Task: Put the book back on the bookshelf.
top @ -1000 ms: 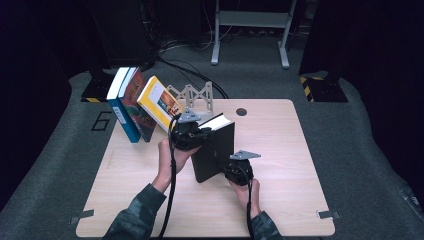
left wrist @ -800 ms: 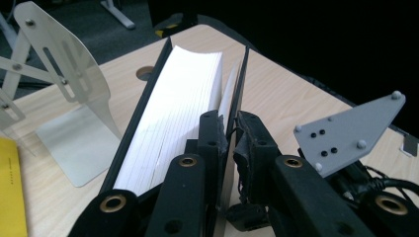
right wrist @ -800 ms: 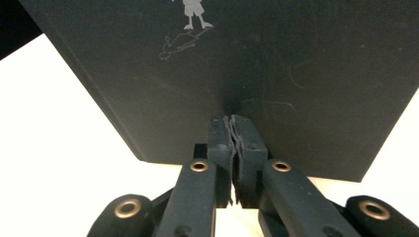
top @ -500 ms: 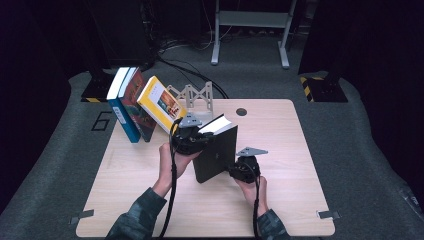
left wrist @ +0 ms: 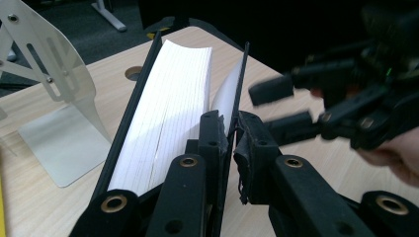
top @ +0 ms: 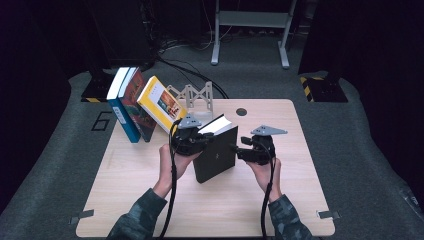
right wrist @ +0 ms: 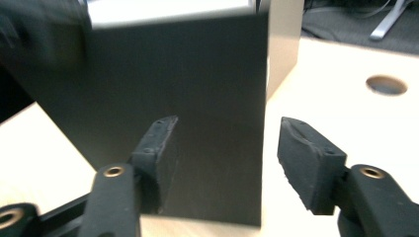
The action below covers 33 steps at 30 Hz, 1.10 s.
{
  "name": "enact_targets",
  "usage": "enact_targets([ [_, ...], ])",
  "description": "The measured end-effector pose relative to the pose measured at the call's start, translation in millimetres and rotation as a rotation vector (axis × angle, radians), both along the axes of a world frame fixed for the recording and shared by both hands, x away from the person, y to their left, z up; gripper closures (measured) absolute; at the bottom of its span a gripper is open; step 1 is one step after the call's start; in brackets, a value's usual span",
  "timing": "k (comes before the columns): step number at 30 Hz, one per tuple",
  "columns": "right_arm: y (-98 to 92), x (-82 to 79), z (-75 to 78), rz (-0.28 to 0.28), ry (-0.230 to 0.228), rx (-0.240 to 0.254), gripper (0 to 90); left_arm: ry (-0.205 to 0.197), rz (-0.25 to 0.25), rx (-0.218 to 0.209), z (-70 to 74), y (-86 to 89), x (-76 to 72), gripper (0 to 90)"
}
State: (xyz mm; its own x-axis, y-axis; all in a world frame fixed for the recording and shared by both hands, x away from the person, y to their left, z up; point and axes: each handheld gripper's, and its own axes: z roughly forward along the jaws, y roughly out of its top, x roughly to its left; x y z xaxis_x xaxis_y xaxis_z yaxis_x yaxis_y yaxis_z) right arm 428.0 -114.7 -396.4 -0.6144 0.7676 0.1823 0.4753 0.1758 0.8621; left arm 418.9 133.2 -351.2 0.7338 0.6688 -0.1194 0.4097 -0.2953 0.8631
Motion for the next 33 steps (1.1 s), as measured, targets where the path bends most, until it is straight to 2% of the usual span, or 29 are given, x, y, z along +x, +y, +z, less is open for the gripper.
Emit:
enact_targets([
  [4,1.9,6.7,27.6,-0.03,-0.052,0.02,39.2,-0.005,0.0,0.004,-0.1,-0.8,-0.7,80.9],
  [8,11.1,14.4,42.1,-0.045,-0.078,0.014,36.9,-0.001,-0.002,-0.003,-0.5,-0.5,-0.6,80.9],
  [12,19.9,21.0,44.4,-0.052,-0.084,-0.009,35.9,0.006,-0.008,-0.013,-0.9,0.1,-0.3,80.9],
  [13,21.6,22.8,42.9,-0.06,-0.087,-0.007,35.7,-0.003,-0.011,-0.005,-0.8,0.7,0.0,80.9],
  [17,24.3,25.4,38.6,-0.061,-0.083,0.007,33.6,0.003,-0.014,-0.015,-1.1,0.6,-0.3,80.7],
  [20,22.8,25.7,37.9,-0.059,-0.087,0.007,31.1,0.027,-0.028,-0.052,-1.7,2.2,-0.2,79.0],
  [25,21.4,26.7,36.8,-0.049,-0.087,0.016,30.4,0.045,-0.075,-0.115,-1.4,5.5,-2.9,63.8],
  [26,21.9,26.1,37.2,-0.052,-0.084,0.014,30.5,0.037,-0.091,-0.115,-0.2,6.5,-4.1,59.8],
  [28,22.2,26.3,37.6,-0.051,-0.093,0.004,30.6,0.017,-0.094,-0.122,2.7,8.5,-7.9,53.2],
  [33,23.2,26.1,38.3,-0.054,-0.087,0.001,30.7,-0.04,-0.061,-0.121,11.6,22.8,-16.6,36.8],
])
